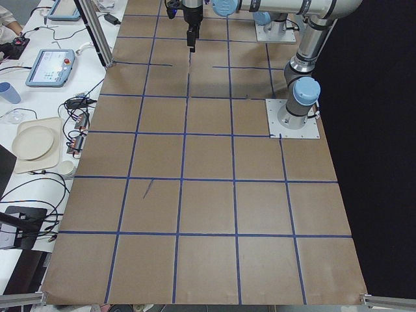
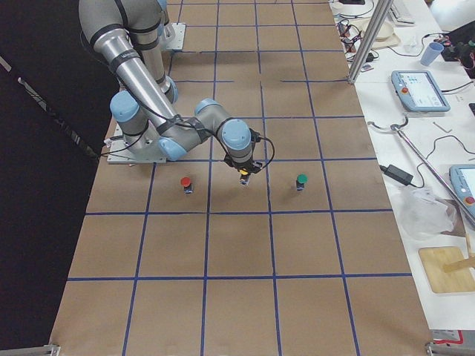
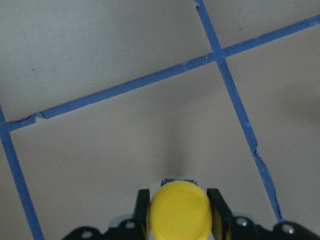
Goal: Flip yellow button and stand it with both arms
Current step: 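Lower the button upright onto the table with the right gripper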
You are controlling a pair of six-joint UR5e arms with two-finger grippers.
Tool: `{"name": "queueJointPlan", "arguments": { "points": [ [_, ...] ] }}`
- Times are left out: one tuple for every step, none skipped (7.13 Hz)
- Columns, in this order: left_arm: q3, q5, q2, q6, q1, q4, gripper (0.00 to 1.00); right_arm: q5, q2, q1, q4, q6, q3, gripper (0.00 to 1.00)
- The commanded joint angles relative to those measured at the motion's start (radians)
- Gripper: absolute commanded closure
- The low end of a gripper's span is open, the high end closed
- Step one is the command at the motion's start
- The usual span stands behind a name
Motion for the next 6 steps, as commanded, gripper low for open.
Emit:
{"name": "queueJointPlan", "arguments": {
  "points": [
    [0.004, 0.002, -0.005, 0.0, -0.01, 0.001, 0.01, 0.0, 0.006, -0.007, 0.001, -0.098, 0.0, 0.77],
    [0.004, 0.002, -0.003, 0.002, -0.01, 0.001, 0.01, 0.0, 0.006, -0.008, 0.011, -0.103, 0.003, 0.77],
    [0.004, 0.002, -0.006, 0.0, -0.01, 0.0, 0.01, -0.002, 0.009, -0.007, 0.012, -0.122, 0.004, 0.77],
    [0.004, 0.002, -0.003, 0.0, -0.01, 0.0, 0.01, 0.0, 0.032, -0.008, 0.011, -0.148, 0.003, 0.77],
    [0.004, 0.002, -0.003, 0.0, -0.01, 0.0, 0.01, 0.001, 0.055, -0.008, 0.011, -0.148, 0.0, 0.77],
    [0.006, 0.002, -0.003, 0.0, -0.01, 0.0, 0.01, 0.027, 0.054, -0.008, 0.012, -0.146, -0.002, 0.77]
  ]
}}
